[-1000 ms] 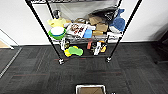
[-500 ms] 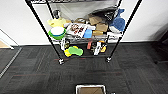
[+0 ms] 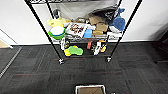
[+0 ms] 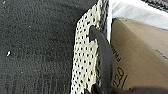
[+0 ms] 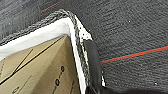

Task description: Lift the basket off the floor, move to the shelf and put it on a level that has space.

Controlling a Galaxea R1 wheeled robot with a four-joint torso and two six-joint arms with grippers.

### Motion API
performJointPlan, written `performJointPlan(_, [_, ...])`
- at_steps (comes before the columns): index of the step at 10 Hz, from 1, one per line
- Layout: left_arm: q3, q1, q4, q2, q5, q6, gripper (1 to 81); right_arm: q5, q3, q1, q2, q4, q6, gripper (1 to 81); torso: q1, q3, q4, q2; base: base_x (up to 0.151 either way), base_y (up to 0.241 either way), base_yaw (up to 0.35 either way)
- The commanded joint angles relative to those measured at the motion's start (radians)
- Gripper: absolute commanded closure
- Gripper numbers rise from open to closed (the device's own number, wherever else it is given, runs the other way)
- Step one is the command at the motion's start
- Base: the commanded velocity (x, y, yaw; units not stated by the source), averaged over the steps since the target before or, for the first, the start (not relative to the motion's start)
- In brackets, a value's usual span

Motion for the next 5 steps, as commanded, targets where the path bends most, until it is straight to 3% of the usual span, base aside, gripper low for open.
performJointPlan(1, [0.005, -0.057, -0.012, -0.01, 0.089, -0.006, 81.1, -0.052, 0.02, 0.069, -0.021, 0.014, 0.016, 81.1, -0.062, 0.0, 0.0, 0.097, 0.0, 0.0, 0.0])
performJointPlan(3, [0.008, -0.059, -0.013, -0.009, 0.087, -0.007, 81.1, -0.052, 0.02, 0.069, -0.023, 0.014, 0.018, 81.1, -0.102, 0.09, 0.0, 0.161, 0.0, 0.0, 0.0])
performJointPlan(5, [0.007, -0.108, -0.046, -0.01, 0.093, -0.018, 81.1, -0.053, 0.02, 0.096, -0.023, 0.014, 0.05, 81.1, -0.132, 0.114, 0.0, 0.211, 0.0, 0.0, 0.0])
